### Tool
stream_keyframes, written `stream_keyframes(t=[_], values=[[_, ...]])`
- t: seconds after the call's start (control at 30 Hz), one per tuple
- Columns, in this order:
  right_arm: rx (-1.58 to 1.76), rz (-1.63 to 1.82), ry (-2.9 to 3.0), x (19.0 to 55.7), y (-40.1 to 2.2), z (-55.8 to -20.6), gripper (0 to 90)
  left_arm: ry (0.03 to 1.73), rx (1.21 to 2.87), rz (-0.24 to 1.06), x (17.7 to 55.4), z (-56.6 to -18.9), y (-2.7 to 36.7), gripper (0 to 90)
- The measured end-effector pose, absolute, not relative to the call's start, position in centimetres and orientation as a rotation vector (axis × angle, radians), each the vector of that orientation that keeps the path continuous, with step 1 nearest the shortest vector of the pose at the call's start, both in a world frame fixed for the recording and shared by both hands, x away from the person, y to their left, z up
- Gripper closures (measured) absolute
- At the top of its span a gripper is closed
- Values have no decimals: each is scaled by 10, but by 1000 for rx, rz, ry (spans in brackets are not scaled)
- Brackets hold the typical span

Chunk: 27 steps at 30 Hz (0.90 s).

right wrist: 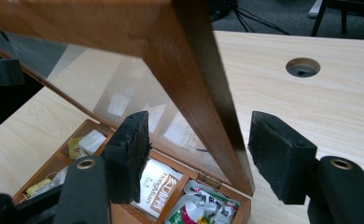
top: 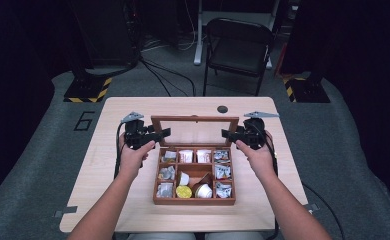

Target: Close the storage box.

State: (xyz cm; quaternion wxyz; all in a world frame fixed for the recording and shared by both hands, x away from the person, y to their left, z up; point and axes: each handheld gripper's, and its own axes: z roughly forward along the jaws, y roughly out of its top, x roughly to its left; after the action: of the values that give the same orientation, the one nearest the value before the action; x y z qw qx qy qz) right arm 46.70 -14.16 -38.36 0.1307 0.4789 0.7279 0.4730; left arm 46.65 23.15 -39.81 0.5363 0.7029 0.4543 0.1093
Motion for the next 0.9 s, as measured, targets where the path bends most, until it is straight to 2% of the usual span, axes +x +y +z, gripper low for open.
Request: stream_keyframes(t=[0.3, 0.9], values=[[1379, 1407, 2109, 456, -151, -375, 417, 1072, 1685, 275, 458, -389, 231, 350], [1297, 1404, 2160, 434, -150, -363, 425, 1002, 1723, 295, 434, -382, 235, 343]])
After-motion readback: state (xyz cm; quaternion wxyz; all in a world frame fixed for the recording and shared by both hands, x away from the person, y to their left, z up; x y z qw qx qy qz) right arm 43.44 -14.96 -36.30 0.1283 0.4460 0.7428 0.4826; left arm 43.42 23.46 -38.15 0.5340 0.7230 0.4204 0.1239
